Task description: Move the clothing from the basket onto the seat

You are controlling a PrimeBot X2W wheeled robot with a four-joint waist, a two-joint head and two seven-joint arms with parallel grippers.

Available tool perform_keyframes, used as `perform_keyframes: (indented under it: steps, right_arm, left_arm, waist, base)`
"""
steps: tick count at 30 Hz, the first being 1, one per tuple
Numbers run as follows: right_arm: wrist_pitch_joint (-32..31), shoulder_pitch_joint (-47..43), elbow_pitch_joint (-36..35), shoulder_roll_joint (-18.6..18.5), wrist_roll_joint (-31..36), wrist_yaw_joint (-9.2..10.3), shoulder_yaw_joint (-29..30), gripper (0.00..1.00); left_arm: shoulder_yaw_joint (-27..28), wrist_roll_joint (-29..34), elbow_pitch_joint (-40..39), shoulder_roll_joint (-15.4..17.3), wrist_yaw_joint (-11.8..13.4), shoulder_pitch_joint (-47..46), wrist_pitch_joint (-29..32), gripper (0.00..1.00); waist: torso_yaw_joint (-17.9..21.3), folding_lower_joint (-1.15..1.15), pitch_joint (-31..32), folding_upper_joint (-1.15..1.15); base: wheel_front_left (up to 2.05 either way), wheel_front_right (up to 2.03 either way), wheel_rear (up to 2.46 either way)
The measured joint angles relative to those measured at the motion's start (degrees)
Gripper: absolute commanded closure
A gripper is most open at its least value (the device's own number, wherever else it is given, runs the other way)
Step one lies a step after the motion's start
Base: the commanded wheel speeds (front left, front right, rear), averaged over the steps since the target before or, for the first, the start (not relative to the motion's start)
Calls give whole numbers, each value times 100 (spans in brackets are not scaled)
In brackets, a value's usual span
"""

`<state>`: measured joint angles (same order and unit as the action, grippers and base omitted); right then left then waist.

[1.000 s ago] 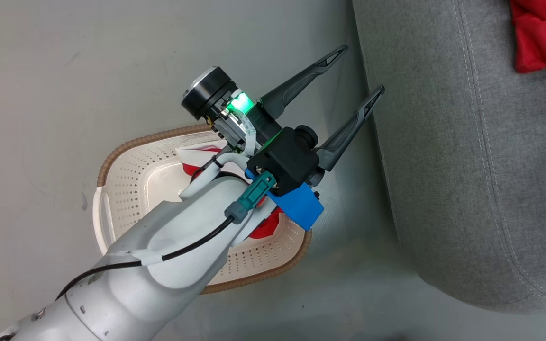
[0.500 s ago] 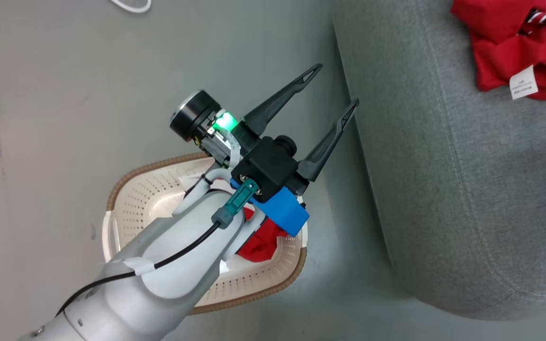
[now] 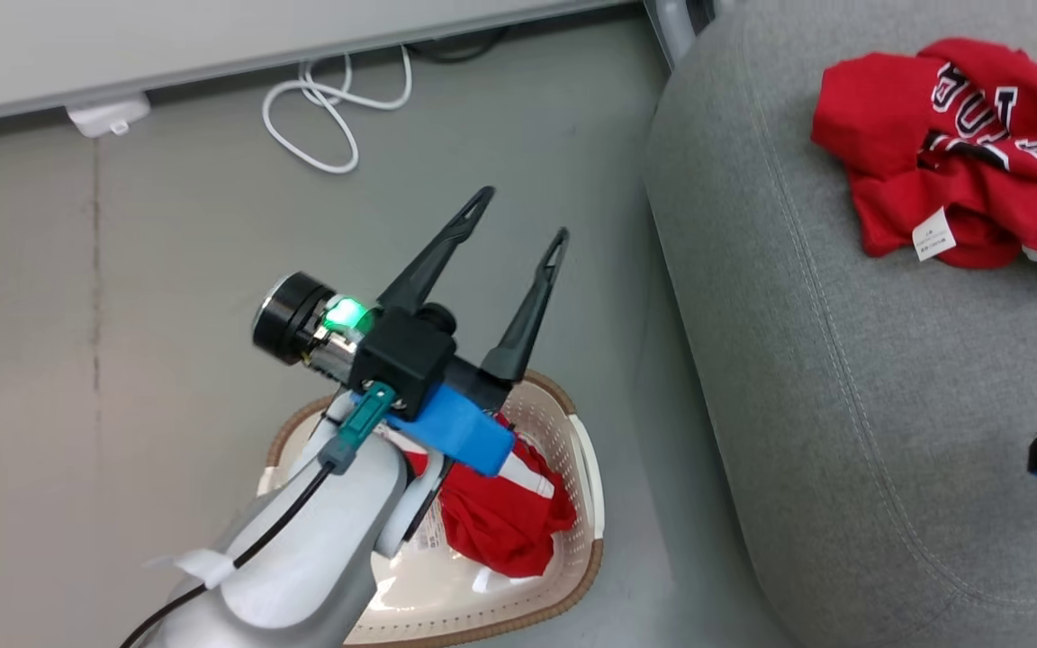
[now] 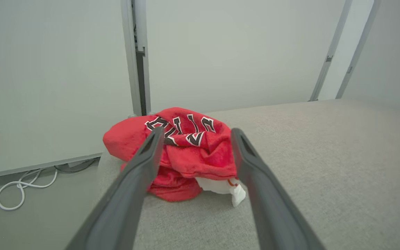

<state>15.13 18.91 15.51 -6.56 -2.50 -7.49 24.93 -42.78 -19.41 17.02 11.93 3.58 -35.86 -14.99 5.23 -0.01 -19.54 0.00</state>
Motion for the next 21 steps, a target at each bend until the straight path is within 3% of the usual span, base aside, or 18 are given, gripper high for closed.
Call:
perform_keyframes:
  steps: [9,21]
  right_arm:
    - [1,-427,-856,175,34,0,-914,0]
    - [1,-752,-1285,309,60,0,-1970,0]
  left_arm:
    - [757,-5,-62,38,67,793,-1,0]
    - [1844,183,-89,-14,35,1624,-1,0]
  waist:
    - [-460,0,509,0]
    - [-1099,0,1100,0]
  base:
    - [0,0,0]
    - [0,0,0]
